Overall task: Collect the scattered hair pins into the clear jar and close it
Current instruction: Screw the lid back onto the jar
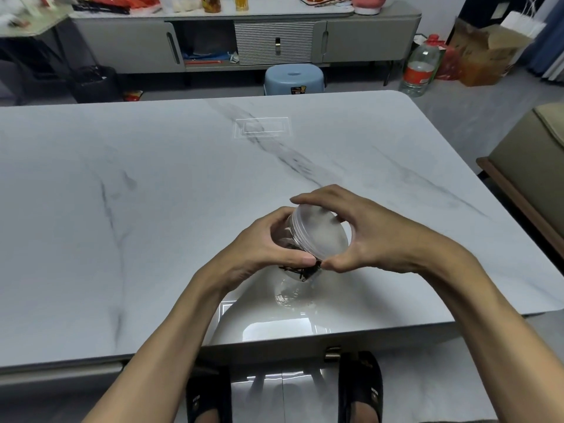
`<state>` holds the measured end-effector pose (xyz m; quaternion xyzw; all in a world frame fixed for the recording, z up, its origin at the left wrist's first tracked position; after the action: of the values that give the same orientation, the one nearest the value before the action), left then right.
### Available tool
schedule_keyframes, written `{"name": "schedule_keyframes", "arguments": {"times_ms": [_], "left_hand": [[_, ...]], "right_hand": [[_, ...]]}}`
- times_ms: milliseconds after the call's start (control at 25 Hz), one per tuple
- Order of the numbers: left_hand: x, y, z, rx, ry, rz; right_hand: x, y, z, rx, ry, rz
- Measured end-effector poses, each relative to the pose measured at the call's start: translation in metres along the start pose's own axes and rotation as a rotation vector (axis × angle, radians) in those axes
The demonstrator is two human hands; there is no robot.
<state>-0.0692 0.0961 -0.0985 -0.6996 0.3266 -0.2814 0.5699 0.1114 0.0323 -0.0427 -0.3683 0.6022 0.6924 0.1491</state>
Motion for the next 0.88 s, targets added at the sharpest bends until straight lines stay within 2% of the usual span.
{"name": "schedule_keyframes", "arguments": {"times_ms": [160,320,640,880], "left_hand": [[-0.002,-0.002,-0.002,0.015,0.059,0.005],[-0.004,-0.002,-0.002,-0.001,0.066,0.001],[-0.002,-0.001,0.000,0.011,-0.022,0.025],[0.003,-0.002,0.000,0.023,-0.046,0.081]], "right_hand": [[-0.002,0.006,0.001,-0.018,0.085,0.002],[-0.002,0.008,0.002,-0.020,0.101,-0.005],[-0.002,-0.001,0.005,0.120,0.016,-0.161],[0.002,-0.004,0.005,0.191,-0.012,-0.178]]}}
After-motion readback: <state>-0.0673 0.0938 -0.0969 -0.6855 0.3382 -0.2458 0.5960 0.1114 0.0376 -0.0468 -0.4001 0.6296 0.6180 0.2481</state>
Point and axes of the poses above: each hand's wrist, its own z-axis towards the middle knuckle, its own x-axis out of the palm, y = z × x, the point moved 2 cm from there along z, towards the middle knuckle, and after that the axes turned 6 degrees about -x, right-handed, at the moved point
